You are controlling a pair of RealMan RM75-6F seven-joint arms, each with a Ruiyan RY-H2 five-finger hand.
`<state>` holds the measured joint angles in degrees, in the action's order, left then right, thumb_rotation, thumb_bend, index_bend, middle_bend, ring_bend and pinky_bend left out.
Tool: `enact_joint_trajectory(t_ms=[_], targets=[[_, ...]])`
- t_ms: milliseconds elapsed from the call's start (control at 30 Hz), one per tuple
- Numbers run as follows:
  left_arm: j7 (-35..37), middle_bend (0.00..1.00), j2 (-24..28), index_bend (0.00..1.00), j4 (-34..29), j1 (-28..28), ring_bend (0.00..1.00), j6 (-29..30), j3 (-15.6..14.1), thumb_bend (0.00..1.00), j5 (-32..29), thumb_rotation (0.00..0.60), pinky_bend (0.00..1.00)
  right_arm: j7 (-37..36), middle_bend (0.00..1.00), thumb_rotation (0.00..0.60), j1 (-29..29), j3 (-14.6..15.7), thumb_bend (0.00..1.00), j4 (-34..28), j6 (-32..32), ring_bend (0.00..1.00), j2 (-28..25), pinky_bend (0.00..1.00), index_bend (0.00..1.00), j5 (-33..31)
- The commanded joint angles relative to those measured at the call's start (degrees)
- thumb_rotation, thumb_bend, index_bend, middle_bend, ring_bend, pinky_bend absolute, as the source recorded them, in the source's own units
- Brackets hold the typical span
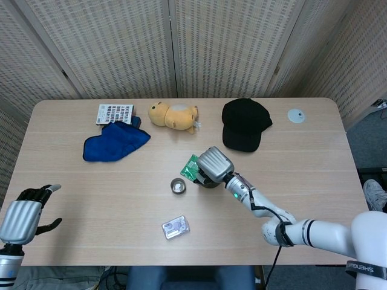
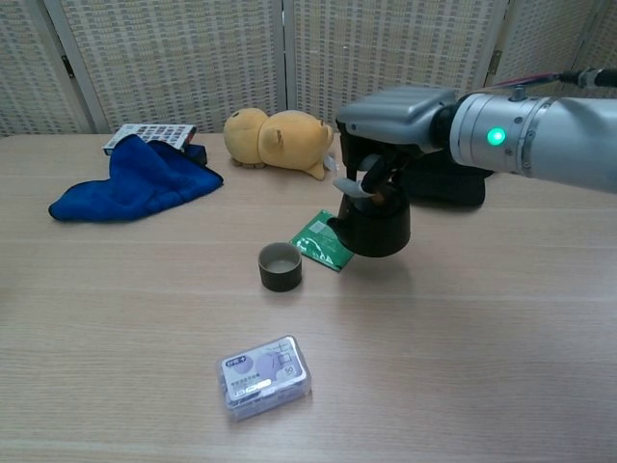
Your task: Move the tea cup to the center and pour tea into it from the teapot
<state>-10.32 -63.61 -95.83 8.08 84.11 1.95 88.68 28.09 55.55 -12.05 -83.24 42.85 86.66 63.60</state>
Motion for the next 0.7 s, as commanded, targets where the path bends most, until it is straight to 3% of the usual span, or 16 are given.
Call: enact_joint_trajectory(t_ms=[33,700], targets=[[0.0,0.26,-0.2,0.23,-0.2,0.1,0.32,0.1,0.1,0.15,0.3,0.6,0.25,1.6,0.96,0.404,1.6,-0.4,0.48,1.2,-0.6,0.87,1.2,0.57,1.0,-1.4],[-0.6,0.26,-0.7,0.23,-0.6,0.8,0.32,-0.3,-0.2,0.15,1.1,0.6,0.24,11.5,0.96,0.405,9.3,2.2,0.48,5.4,-1.3,0.87,5.2,0.57,1.0,-6.1]])
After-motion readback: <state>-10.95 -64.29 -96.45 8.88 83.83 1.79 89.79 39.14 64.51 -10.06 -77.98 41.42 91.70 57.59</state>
